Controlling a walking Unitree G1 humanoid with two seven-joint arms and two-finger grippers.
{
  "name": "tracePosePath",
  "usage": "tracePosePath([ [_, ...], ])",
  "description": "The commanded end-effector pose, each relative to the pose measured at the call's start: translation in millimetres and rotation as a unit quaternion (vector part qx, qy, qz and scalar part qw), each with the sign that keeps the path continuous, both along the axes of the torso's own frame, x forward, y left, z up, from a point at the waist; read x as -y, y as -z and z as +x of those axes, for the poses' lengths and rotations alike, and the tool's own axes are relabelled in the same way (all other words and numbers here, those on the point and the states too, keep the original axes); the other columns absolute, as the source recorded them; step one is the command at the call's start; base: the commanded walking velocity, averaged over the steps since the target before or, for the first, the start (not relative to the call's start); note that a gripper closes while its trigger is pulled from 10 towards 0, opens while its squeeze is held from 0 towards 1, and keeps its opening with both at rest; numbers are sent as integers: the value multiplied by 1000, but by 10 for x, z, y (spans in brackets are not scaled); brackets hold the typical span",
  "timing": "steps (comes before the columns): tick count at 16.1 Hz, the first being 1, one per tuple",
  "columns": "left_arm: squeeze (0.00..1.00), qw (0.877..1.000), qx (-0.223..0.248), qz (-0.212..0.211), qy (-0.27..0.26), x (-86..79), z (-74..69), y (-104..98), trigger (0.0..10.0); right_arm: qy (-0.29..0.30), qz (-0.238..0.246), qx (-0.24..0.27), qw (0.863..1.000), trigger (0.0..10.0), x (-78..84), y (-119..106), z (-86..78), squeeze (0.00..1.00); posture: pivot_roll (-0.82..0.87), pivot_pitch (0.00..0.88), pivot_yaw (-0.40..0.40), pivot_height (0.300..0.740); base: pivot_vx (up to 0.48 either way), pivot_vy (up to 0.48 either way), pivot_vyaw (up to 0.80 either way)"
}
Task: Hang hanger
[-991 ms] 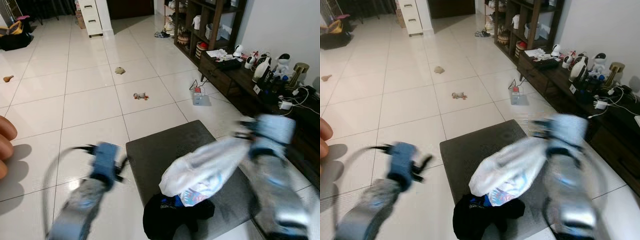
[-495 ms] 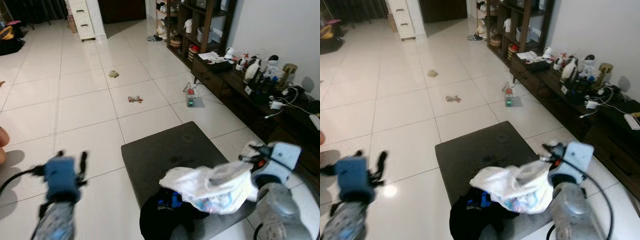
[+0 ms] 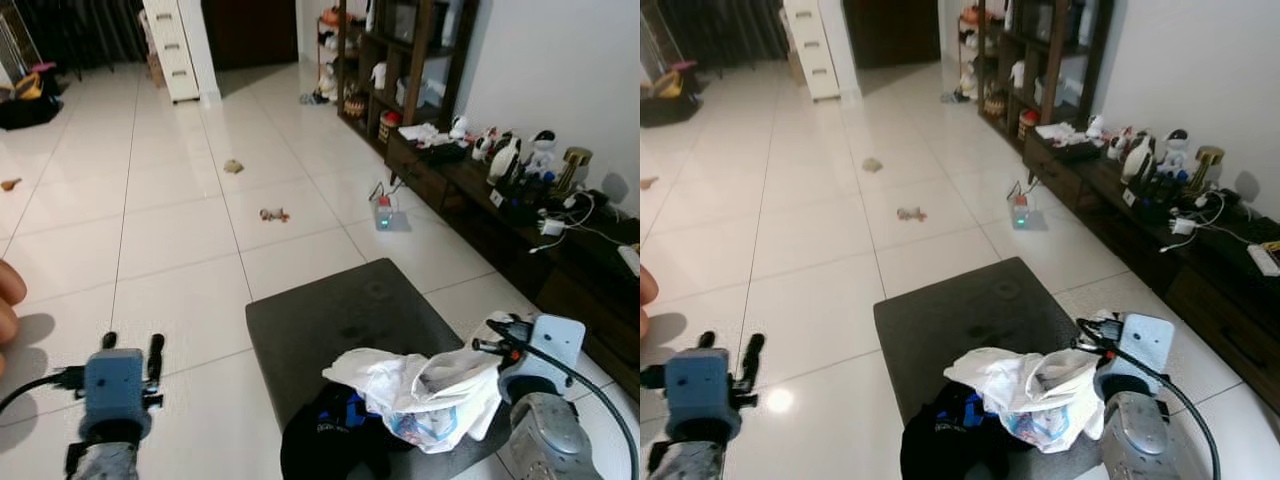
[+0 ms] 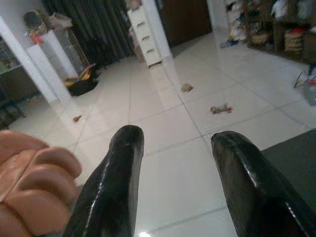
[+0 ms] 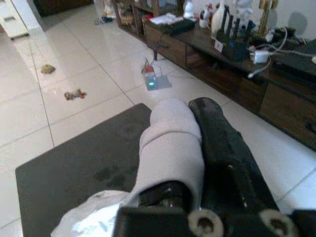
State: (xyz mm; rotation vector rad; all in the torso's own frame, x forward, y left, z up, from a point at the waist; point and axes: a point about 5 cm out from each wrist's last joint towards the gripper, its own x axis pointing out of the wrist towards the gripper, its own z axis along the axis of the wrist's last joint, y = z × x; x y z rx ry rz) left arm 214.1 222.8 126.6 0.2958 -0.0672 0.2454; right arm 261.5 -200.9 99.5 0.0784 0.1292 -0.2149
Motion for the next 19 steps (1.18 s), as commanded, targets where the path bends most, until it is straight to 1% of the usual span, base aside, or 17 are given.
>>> tracePosePath([
  [1, 0, 1000, -1, 9, 6, 24, 15, 19, 10000, -4, -3, -3, 1000, 10000, -30, 32, -1, 0, -18, 0, 7, 740, 0, 0, 0],
  [3, 0, 1000, 2, 5, 10, 46, 12, 32, 10000, -2, 2, -6, 1000, 10000, -32, 56, -15, 0, -15, 0, 5, 740, 0, 0, 0],
  [9, 0, 1000, 0, -10, 14, 74, 32, 44, 10000, -14, -5, -14, 1000, 10000, -77, 81, -23, 0, -17, 0, 6, 740, 0, 0, -788],
  [12, 0, 1000, 2, -15, 18, 89, 37, 41, 10000, -17, -9, -16, 1000, 10000, -90, 82, -31, 0, -15, 17, 4, 740, 0, 407, -800],
  [16, 0, 999, 6, -12, 32, 154, 49, 28, 10000, -22, -11, -21, 999, 10000, -116, 89, -25, 0, -16, 37, 6, 740, 0, 0, -800],
  [19, 0, 999, 3, -20, 28, 147, 51, 33, 10000, -22, -11, -21, 999, 10000, -118, 87, -23, 0, -16, 43, 7, 740, 0, 0, -796],
])
